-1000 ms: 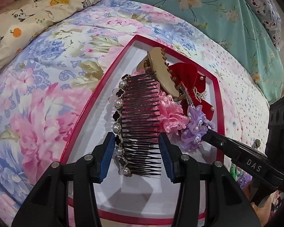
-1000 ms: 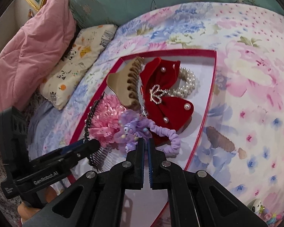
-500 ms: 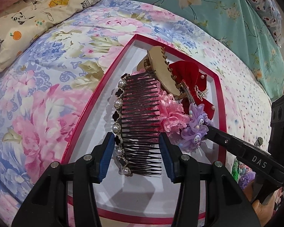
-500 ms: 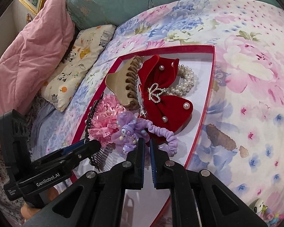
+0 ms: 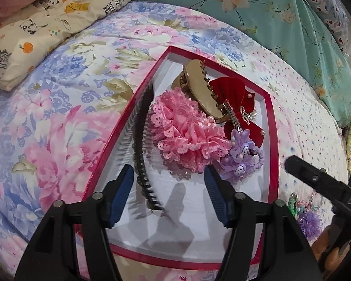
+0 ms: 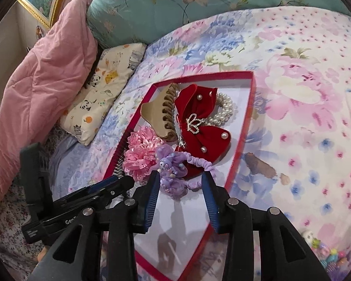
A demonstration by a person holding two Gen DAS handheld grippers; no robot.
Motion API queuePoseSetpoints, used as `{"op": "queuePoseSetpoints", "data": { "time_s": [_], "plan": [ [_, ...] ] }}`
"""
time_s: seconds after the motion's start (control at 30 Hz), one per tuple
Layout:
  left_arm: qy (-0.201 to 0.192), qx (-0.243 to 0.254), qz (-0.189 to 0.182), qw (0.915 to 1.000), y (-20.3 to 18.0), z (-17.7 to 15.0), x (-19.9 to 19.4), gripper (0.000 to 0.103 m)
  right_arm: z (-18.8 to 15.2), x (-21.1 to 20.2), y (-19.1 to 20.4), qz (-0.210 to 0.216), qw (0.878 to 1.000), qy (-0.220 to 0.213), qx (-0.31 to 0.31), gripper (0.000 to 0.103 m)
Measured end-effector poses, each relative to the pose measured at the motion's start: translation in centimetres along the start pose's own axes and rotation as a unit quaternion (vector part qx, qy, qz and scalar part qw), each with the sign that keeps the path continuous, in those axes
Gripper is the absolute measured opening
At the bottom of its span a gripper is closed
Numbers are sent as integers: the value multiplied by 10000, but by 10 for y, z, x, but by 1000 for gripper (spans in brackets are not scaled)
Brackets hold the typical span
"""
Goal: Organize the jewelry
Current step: 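Lower the black comb into the box with the left tool while the right tool releases the purple scrunchie, then grasp the green braided hair tie with the left tool while the right tool grasps the lilac scrunchie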
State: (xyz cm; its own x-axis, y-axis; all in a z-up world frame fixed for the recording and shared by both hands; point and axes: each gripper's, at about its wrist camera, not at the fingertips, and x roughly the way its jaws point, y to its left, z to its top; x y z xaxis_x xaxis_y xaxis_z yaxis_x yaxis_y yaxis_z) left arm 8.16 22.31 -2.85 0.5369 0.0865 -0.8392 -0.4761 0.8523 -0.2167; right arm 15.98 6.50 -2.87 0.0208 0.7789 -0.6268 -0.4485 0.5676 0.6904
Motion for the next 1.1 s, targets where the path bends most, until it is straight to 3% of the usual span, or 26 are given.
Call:
{"op": "queuePoseSetpoints", "data": {
  "time_s": [0.67,0.73,1.1],
  "plan": [
    [29,-33,11,10000,0,-3,-1,65,-25,-70,-36,-294,9984,-339,347,48],
    [21,-32,0,10000,0,-3,-2,65,-26,-76,-39,-301,9981,-379,371,55],
    [-184,46,-245,9995,-13,-14,-41,65,-47,-111,-65,-645,9956,-459,503,57]
  ]
}}
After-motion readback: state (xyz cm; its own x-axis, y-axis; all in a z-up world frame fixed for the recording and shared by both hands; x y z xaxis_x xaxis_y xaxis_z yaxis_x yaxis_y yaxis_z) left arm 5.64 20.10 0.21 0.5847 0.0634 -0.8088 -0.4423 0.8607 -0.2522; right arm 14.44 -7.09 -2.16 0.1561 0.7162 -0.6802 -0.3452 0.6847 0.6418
